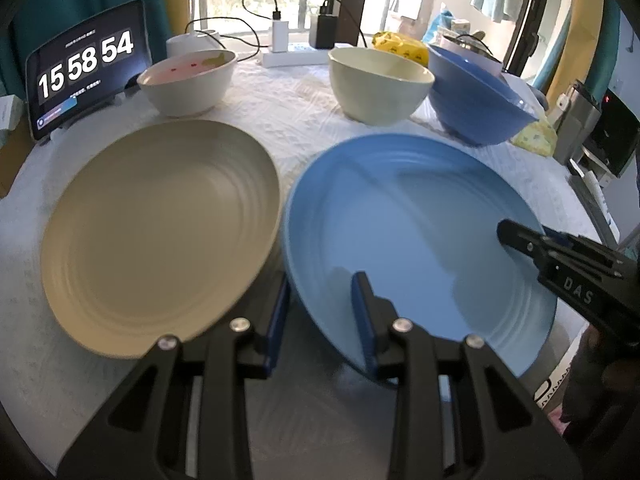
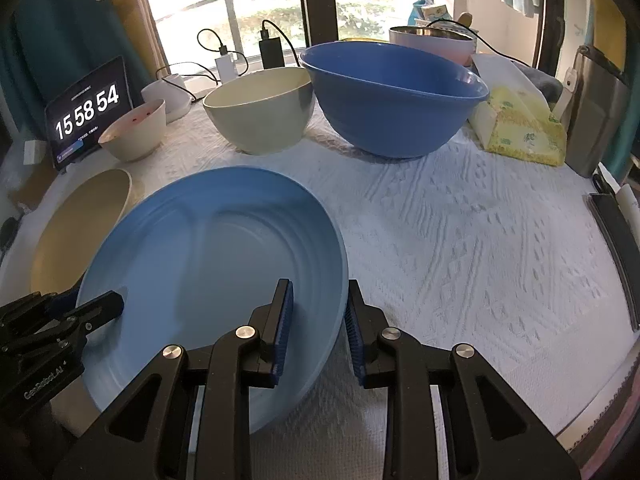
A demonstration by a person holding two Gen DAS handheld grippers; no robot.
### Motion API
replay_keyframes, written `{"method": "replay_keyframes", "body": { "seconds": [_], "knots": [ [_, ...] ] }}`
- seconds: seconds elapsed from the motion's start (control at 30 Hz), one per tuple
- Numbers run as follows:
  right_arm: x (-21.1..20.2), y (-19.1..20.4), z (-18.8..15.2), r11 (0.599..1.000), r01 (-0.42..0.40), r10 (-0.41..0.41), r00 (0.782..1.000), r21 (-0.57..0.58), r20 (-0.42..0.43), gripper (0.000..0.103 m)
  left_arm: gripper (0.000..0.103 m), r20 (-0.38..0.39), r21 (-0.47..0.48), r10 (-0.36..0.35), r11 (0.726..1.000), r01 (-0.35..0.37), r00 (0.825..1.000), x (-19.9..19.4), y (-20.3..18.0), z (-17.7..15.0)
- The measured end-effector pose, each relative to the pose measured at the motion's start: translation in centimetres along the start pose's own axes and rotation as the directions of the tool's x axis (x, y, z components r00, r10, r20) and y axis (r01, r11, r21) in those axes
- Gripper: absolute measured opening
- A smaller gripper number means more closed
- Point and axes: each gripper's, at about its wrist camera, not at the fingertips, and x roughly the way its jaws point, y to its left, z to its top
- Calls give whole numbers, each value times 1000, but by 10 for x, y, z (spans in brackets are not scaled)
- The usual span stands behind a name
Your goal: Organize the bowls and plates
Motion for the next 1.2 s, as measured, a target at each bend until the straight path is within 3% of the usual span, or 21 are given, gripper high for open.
{"method": "replay_keyframes", "body": {
  "seconds": [0.3, 0.7, 0.77, 1.2],
  "knots": [
    [-19, 2, 3, 1000, 22, -23, 999, 17, 43, 29, 34, 60, -19, -2, 1000, 3, 998, -22, 6, -4],
    [-43, 28, 12, 999, 20, -16, 995, -42, 96, 30, 38, 163, -67, 20, 998, -10, 986, -54, 27, -1],
    [-43, 34, 14, 999, 15, -10, 995, -52, 97, 30, 46, 170, -79, 21, 997, -7, 985, -56, 32, -1],
    [-32, 78, 26, 991, -24, 35, 997, -134, 75, 30, 46, 201, -157, 68, 987, -36, 977, -62, 73, 2]
  ]
}}
